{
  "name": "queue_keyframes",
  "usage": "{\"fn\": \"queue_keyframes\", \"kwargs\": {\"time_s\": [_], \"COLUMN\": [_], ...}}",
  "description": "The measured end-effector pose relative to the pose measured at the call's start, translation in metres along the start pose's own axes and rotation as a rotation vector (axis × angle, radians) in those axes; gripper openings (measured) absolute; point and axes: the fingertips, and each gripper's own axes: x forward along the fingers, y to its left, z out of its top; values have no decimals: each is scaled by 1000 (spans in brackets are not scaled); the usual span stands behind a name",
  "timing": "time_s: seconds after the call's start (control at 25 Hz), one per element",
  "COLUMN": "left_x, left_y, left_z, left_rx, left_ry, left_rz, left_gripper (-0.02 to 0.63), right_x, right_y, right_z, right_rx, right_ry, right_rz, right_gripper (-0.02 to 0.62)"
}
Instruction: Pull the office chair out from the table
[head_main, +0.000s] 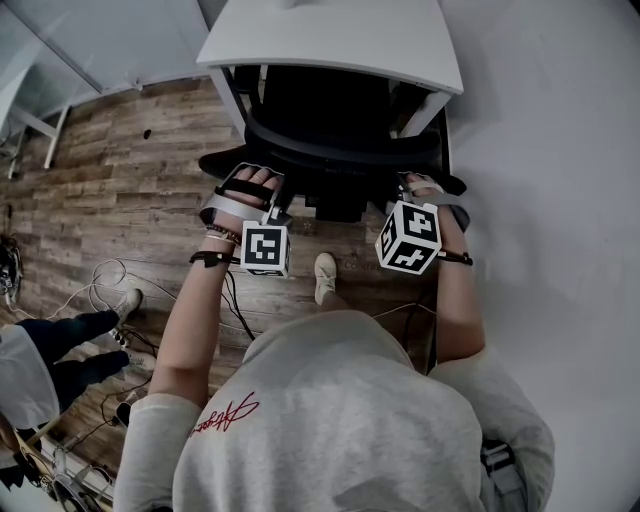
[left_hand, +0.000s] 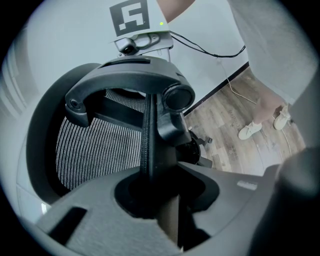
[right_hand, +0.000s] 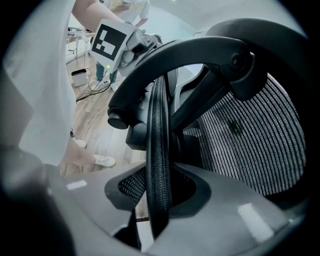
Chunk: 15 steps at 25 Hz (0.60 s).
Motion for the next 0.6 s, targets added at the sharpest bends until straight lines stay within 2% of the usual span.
{"fn": "queue_keyframes", "kwargs": {"time_s": [0.6], "left_x": [-10], "left_y": [-17], "left_z": [9], "left_rx": [15], "left_ry": [-6], "left_rz": [-8], "left_gripper": [100], "right_x": [-7], "right_y": [22], "right_z": [-2], "right_rx": [17], "right_ry": [6], "right_rz": [6], "right_gripper": [109]}}
